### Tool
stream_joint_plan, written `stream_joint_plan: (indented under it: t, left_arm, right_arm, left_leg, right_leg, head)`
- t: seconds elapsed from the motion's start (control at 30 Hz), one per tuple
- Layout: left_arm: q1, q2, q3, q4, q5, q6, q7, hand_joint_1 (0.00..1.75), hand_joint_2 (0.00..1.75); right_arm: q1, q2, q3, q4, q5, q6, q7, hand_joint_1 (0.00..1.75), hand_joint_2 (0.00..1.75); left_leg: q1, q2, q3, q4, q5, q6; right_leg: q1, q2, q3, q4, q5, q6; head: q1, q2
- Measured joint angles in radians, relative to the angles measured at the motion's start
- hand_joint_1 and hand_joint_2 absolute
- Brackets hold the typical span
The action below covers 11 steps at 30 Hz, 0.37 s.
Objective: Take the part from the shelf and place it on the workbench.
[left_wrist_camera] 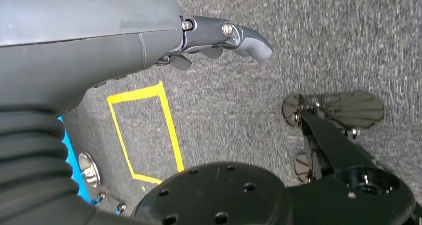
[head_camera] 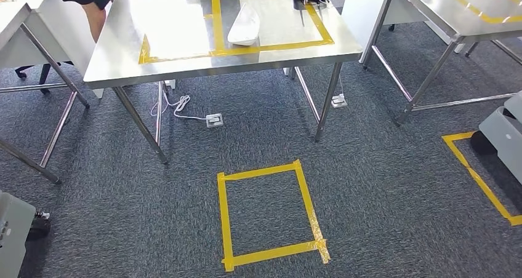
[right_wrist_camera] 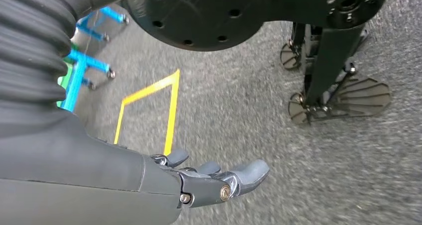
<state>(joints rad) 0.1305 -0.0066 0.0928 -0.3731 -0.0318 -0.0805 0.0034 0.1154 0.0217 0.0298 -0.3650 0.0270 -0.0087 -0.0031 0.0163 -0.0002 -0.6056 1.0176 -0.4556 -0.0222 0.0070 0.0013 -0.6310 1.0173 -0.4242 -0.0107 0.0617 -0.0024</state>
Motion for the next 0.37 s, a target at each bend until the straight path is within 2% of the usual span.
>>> stream_joint_plan:
  t: [0.37]
  left_arm:
    - [0.011, 0.008, -0.047, -0.012, 0.031, 0.000, -0.001, 0.00, 0.00]
  right_arm:
    - [0.025, -0.008, -0.002, -0.008, -0.026, 0.004, 0.002, 0.00, 1.75]
  left_leg:
    - [0.000, 0.000, 0.001, 0.000, -0.001, 0.002]
  right_leg:
    - [0.000, 0.000, 0.001, 0.000, 0.000, 0.000]
  head:
    - [0.000, 0.000]
